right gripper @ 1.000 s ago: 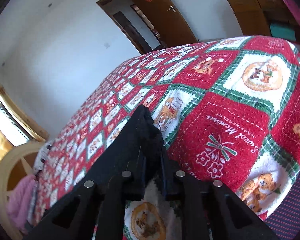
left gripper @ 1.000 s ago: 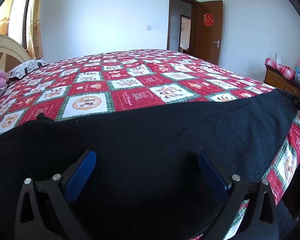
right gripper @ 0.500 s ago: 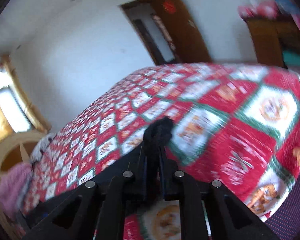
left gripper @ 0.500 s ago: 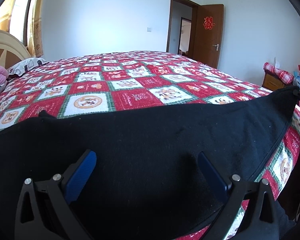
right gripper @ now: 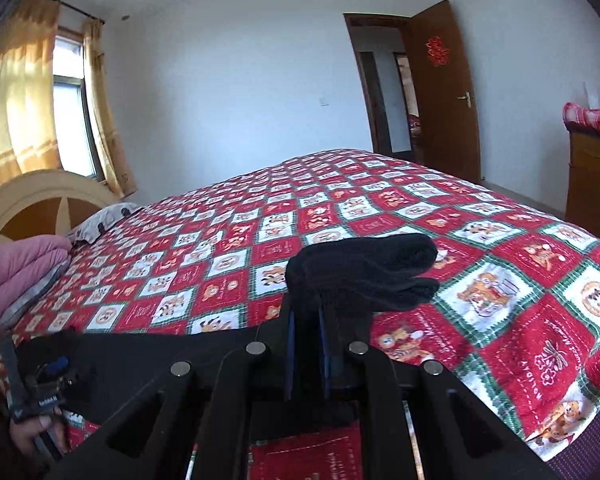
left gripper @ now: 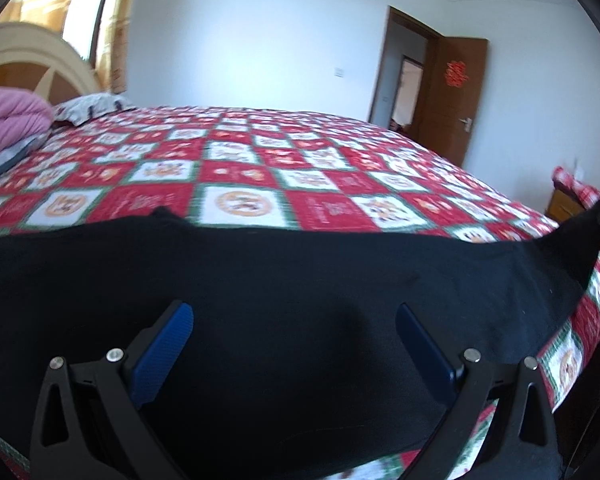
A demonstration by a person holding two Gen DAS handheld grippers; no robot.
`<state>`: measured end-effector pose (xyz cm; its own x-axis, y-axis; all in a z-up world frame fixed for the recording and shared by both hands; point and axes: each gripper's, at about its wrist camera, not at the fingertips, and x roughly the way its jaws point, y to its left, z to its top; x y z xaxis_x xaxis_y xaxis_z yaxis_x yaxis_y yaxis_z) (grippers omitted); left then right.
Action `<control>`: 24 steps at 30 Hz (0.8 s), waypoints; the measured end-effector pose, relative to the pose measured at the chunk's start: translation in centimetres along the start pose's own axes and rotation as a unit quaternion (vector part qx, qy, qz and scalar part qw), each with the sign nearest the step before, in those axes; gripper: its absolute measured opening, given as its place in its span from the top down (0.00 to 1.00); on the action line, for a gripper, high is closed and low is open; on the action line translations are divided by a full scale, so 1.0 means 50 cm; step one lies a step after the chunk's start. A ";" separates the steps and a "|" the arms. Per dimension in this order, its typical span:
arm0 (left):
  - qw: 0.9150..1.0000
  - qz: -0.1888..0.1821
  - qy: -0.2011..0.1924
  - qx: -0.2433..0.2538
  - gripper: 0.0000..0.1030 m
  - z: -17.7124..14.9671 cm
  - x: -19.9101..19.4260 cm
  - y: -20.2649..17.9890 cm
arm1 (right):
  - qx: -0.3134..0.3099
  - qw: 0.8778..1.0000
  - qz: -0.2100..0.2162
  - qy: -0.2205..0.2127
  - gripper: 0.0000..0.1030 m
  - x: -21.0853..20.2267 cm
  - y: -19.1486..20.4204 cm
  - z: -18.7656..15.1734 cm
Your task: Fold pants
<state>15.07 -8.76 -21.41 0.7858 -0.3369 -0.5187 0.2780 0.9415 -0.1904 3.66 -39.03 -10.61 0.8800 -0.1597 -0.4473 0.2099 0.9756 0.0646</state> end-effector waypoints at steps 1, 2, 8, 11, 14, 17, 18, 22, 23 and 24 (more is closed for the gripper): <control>1.000 0.001 -0.002 -0.006 0.00 -0.001 -0.003 0.008 | -0.001 1.000 0.001 0.001 0.90 0.001 0.003 0.000; 1.000 0.002 -0.004 -0.012 0.00 0.000 -0.005 0.016 | -0.001 1.000 0.002 0.001 0.90 0.002 0.007 0.000; 0.999 0.020 -0.009 -0.026 0.00 0.006 -0.013 0.046 | 0.007 1.000 0.005 -0.009 0.91 0.000 0.014 0.025; 0.999 0.021 -0.003 -0.033 0.00 0.004 -0.010 0.061 | -0.008 1.000 0.024 -0.019 0.91 0.000 0.050 0.041; 0.999 0.024 -0.006 -0.022 0.00 0.000 -0.010 0.057 | -0.024 0.998 0.051 -0.018 0.91 0.010 0.097 0.050; 0.999 0.022 -0.009 -0.022 0.00 -0.003 -0.013 0.058 | -0.051 0.996 0.078 -0.004 0.91 0.030 0.150 0.045; 0.999 0.021 -0.010 -0.023 0.00 -0.004 -0.014 0.059 | -0.062 0.995 0.084 0.000 0.91 0.035 0.167 0.041; 1.000 0.022 -0.011 -0.019 0.00 -0.005 -0.016 0.060 | -0.098 0.990 0.105 0.016 0.91 0.053 0.232 0.014; 1.000 0.022 -0.011 -0.018 0.00 -0.006 -0.015 0.060 | -0.102 0.989 0.109 0.022 0.91 0.061 0.246 0.007; 1.000 0.023 -0.012 -0.017 0.00 -0.006 -0.015 0.060 | -0.105 0.988 0.112 0.028 0.91 0.069 0.256 0.001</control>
<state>15.14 -5.70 -21.82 0.8105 -0.2927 -0.5074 0.2227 0.9551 -0.1953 9.39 -27.11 -11.26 0.8681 0.0669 -0.4919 -0.0859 0.9962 -0.0162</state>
